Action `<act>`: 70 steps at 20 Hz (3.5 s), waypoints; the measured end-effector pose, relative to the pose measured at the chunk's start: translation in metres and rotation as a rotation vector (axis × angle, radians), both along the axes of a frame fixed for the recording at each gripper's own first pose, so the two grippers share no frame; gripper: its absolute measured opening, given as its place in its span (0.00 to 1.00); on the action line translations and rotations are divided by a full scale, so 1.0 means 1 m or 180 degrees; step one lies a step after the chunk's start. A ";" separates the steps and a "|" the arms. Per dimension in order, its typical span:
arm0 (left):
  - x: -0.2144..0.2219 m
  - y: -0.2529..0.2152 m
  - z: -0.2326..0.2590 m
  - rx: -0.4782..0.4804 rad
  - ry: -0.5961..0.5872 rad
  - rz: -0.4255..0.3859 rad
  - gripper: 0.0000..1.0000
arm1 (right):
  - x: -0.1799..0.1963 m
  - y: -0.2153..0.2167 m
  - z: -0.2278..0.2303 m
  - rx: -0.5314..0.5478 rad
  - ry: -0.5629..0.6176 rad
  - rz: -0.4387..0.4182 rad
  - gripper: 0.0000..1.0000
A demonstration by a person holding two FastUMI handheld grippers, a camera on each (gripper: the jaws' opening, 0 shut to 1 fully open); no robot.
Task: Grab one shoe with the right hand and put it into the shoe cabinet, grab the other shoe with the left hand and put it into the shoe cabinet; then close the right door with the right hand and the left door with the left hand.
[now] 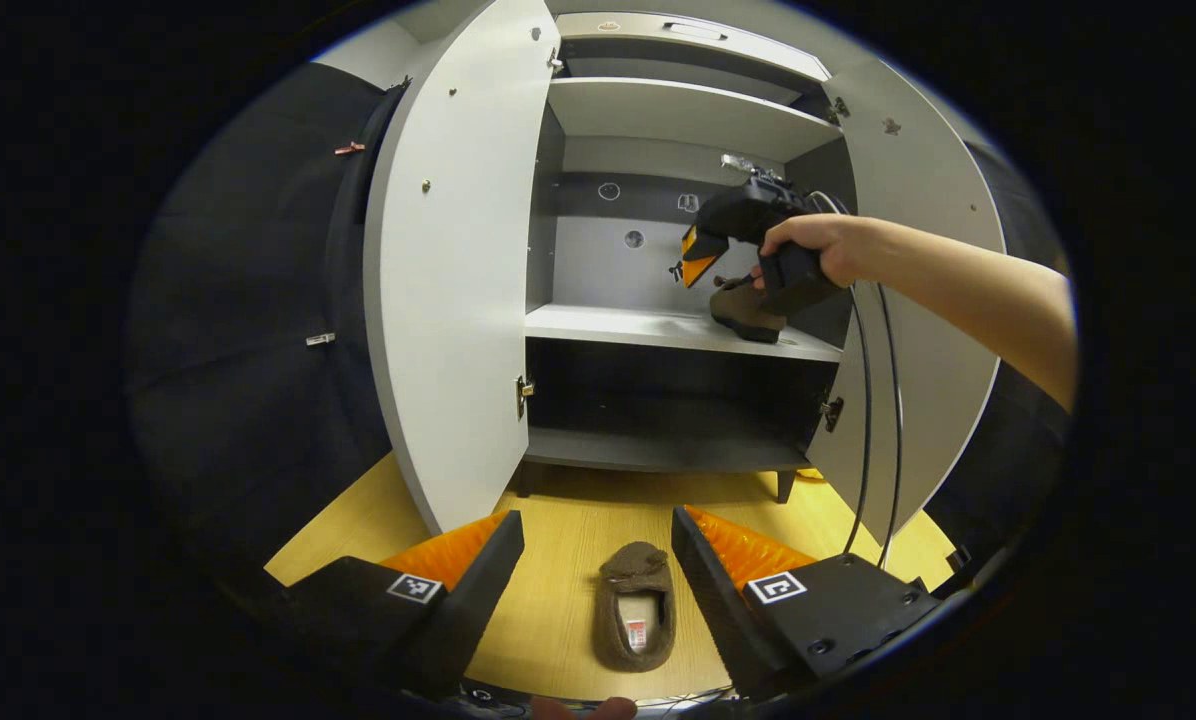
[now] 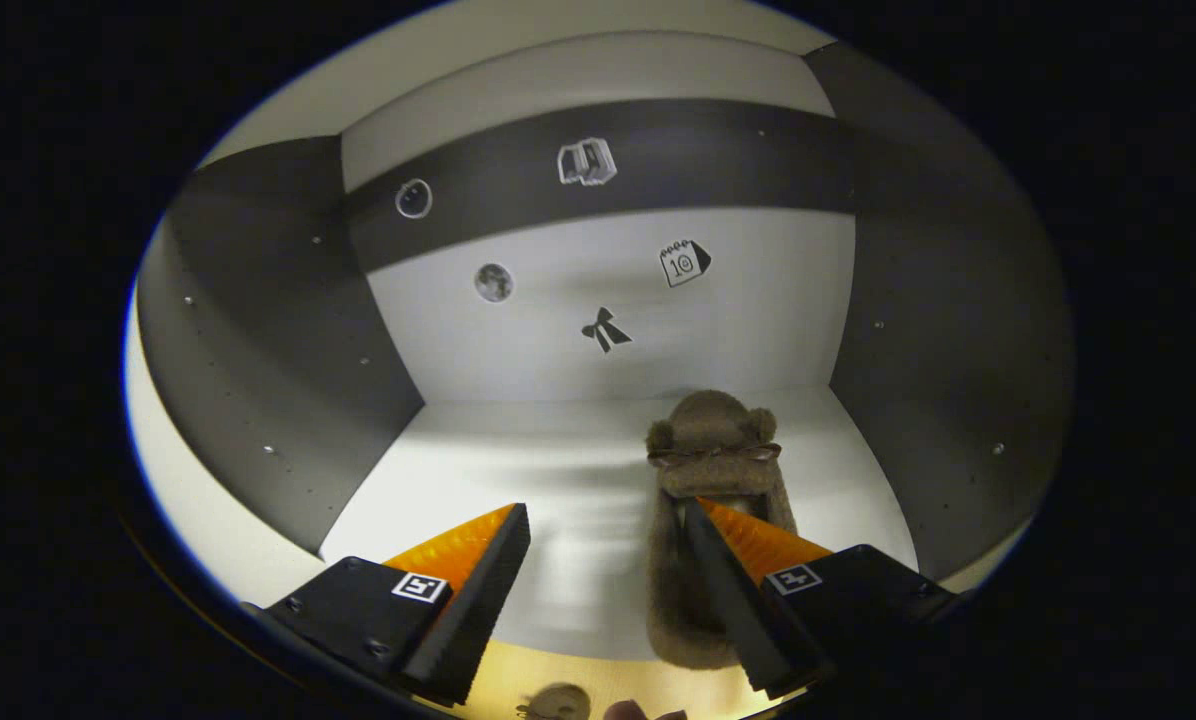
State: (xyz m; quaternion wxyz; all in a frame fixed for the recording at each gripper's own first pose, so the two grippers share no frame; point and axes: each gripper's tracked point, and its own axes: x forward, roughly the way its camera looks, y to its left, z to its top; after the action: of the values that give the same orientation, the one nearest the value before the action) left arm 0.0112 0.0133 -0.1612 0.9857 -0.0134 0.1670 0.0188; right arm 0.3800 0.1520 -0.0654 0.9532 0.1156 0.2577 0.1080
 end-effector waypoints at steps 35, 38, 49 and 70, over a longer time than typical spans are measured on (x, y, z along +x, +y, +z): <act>0.101 -0.024 -0.245 0.0119 0.0995 -0.0602 0.36 | -0.325 -0.200 0.120 -0.0285 -0.1477 -0.0585 0.98; 0.105 -0.019 -0.244 0.0237 0.1040 -0.0510 0.18 | -0.329 -0.200 0.120 -0.0268 -0.1488 -0.0576 0.96; 0.091 -0.023 -0.127 0.0290 0.0954 -0.0303 0.08 | -0.356 -0.203 0.123 -0.0027 -0.1386 -0.0519 0.96; 0.274 -0.010 0.158 0.0436 0.0479 -0.0007 0.08 | -0.378 -0.309 0.097 -0.0105 -0.1272 -0.0878 0.97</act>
State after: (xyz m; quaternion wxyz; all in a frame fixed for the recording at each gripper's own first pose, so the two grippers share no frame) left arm 0.2856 0.0029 -0.0036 0.9690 0.0557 0.2389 0.0301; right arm 0.0018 -0.1573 0.0311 0.9927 0.1104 0.0476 -0.0068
